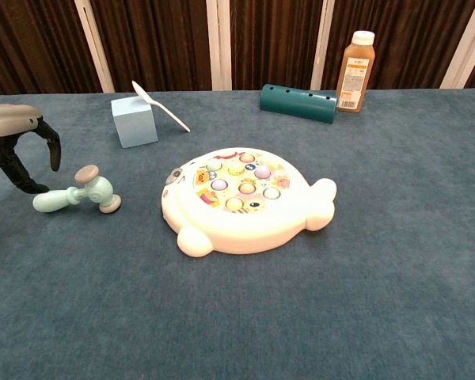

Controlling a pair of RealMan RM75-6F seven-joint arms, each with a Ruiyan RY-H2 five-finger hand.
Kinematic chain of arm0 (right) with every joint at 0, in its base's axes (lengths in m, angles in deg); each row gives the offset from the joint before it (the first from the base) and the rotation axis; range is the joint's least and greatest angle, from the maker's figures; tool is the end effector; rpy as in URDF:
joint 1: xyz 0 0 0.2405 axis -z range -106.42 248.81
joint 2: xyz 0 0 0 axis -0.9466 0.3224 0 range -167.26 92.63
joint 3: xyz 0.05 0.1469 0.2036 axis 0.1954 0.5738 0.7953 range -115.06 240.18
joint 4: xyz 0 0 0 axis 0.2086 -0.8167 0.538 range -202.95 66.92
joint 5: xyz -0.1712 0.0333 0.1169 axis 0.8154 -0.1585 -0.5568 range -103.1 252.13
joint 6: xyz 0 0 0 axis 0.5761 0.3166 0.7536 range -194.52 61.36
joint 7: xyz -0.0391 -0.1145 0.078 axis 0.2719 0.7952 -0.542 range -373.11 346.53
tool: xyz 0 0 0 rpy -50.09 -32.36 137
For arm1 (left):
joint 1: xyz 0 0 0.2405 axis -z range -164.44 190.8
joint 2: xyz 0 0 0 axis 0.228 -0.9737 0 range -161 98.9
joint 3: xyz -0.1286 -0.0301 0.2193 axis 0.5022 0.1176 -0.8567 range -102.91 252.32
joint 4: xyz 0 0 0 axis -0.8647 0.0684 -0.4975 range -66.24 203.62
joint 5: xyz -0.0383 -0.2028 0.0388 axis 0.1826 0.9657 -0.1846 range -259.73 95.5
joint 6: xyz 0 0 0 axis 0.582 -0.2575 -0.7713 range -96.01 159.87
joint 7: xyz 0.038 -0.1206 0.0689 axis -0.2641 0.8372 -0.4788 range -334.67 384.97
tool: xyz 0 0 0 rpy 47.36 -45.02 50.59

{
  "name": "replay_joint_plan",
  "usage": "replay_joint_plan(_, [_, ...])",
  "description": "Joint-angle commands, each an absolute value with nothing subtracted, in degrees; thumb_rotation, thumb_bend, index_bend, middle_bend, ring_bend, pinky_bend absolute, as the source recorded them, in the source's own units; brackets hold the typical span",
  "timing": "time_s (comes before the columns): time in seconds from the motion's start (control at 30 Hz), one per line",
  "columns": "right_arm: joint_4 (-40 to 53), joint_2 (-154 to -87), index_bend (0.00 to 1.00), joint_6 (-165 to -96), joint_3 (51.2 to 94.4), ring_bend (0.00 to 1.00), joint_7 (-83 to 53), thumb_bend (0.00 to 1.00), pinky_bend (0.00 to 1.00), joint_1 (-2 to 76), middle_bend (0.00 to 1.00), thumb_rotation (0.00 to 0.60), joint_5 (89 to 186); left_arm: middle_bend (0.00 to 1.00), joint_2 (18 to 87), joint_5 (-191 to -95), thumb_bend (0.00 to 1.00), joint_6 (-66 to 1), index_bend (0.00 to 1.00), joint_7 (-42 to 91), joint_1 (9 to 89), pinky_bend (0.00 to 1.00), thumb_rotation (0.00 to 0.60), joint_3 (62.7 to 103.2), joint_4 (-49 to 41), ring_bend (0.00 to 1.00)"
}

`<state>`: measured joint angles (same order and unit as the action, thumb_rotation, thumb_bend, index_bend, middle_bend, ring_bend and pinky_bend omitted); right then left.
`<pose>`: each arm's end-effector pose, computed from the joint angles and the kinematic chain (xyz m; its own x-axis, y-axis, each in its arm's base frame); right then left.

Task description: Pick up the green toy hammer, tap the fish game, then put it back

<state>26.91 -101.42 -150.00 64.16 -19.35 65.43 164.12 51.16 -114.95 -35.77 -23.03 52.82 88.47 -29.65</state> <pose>-0.2940 -0.1796 0.1448 0.2628 -0.0599 0.9630 -0.9627 -0.0834 0.2576 -0.1900 0.3344 0.0343 0.5361 0.3215 0.7805 0.8208 0.0172 -0.5709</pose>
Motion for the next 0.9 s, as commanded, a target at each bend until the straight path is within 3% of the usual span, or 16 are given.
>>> replay_joint_plan(0.03, [26.90, -101.40, 0.00, -149.93, 64.16, 0.00, -19.46, 0.18, 0.00, 65.41, 0.00, 0.600, 164.07, 0.20, 52.44, -114.59, 0.37, -35.93, 0.49, -23.05, 53.64, 0.05, 0.600, 88.30, -28.59, 0.00])
replay_joint_plan(0.37, [26.89, -101.38, 0.00, -149.74, 64.26, 0.00, -19.86, 0.18, 0.00, 65.32, 0.00, 0.600, 163.84, 0.21, 54.89, -113.39, 0.44, -35.73, 0.50, -23.17, 55.52, 0.05, 0.600, 87.85, -26.47, 0.00])
replay_joint_plan(0.9, [27.02, -101.26, 0.00, -149.43, 64.23, 0.00, -20.42, 0.18, 0.00, 65.26, 0.00, 0.600, 163.58, 0.21, 57.16, -111.70, 0.45, -35.70, 0.50, -22.90, 57.33, 0.05, 0.600, 87.33, -25.20, 0.00])
